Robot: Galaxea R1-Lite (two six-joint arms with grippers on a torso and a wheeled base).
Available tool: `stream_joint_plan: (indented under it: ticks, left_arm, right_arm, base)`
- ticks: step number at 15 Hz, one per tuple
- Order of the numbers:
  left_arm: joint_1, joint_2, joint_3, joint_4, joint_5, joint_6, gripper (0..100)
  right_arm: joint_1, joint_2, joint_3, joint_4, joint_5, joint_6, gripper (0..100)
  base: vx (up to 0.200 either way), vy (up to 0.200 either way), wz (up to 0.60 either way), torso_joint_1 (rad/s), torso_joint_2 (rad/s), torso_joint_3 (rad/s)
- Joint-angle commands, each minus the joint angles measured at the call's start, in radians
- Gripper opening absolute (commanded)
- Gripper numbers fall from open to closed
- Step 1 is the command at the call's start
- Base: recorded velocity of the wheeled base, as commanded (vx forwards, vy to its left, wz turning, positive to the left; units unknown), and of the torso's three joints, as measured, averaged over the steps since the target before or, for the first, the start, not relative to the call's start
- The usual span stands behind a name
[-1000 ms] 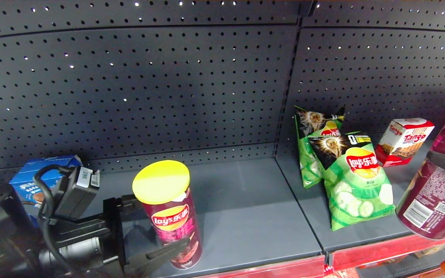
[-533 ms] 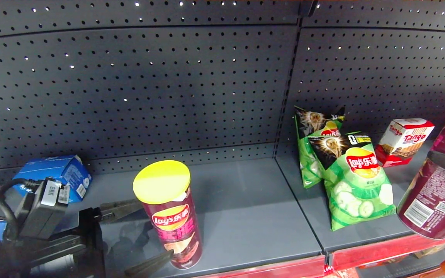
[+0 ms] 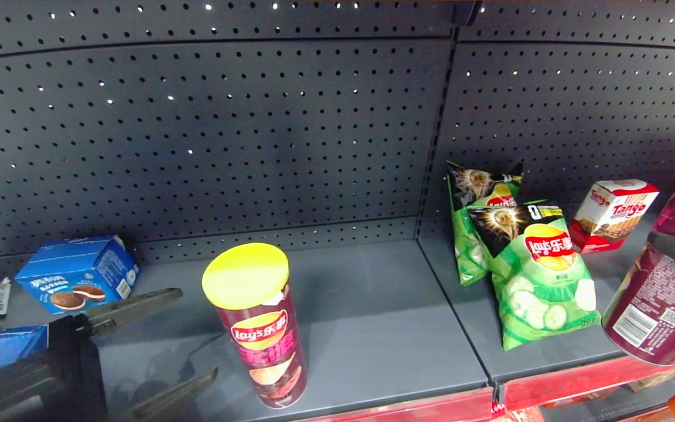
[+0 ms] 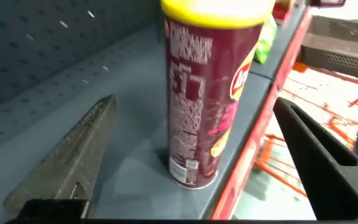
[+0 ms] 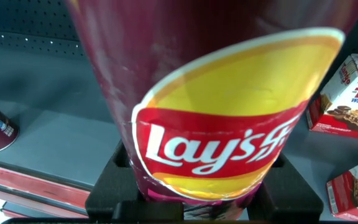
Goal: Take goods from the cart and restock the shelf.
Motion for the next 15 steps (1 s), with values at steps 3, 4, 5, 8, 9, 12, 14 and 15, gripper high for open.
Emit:
stream_joint_plan:
  ticks: [3,4,5,8,9,12,14,15]
  left_arm:
    - [0.073,-0.129,-0.005,0.0,0.062,-0.006,100]
    - [0.078,-0.16,0.006,0.002,0.061,-0.025,100]
    - [0.078,-0.214,0.015,0.005,0.062,-0.066,100]
    - [0.081,-0.357,0.012,0.129,0.166,-0.078,100]
    - [0.081,-0.38,0.012,0.16,0.203,-0.071,100]
    - [0.081,-0.608,-0.022,0.459,0.386,-0.014,100]
    - [0.081,-0.866,-0.056,0.765,0.495,0.009,100]
    - [0.081,-0.981,-0.077,0.9,0.524,0.008,100]
  right_arm:
    - [-0.015,-0.003,0.003,0.0,0.0,0.0,0]
    - [-0.015,-0.009,0.005,0.0,0.0,0.0,0]
    - [-0.015,-0.012,0.014,-0.001,0.0,0.0,0]
    - [-0.025,-0.031,0.033,0.0,0.0,0.0,0]
    - [-0.028,-0.032,0.033,0.0,0.002,0.0,0]
    - [-0.03,-0.031,0.026,0.0,0.002,0.0,0]
    - [-0.03,-0.031,0.023,-0.001,0.002,-0.002,0]
    - [-0.03,-0.031,0.026,-0.001,0.002,-0.013,0]
  base:
    - [0.0,0.0,0.0,0.0,0.0,0.0]
    - [0.0,0.0,0.0,0.0,0.0,0.0]
    - [0.0,0.0,0.0,0.0,0.0,0.0]
    - [0.0,0.0,0.0,0.0,0.0,0.0]
    - [0.0,0.0,0.0,0.0,0.0,0.0]
    - [0.0,0.0,0.0,0.0,0.0,0.0]
    - [0.0,0.0,0.0,0.0,0.0,0.0]
    - [0.0,0.0,0.0,0.0,0.0,0.0]
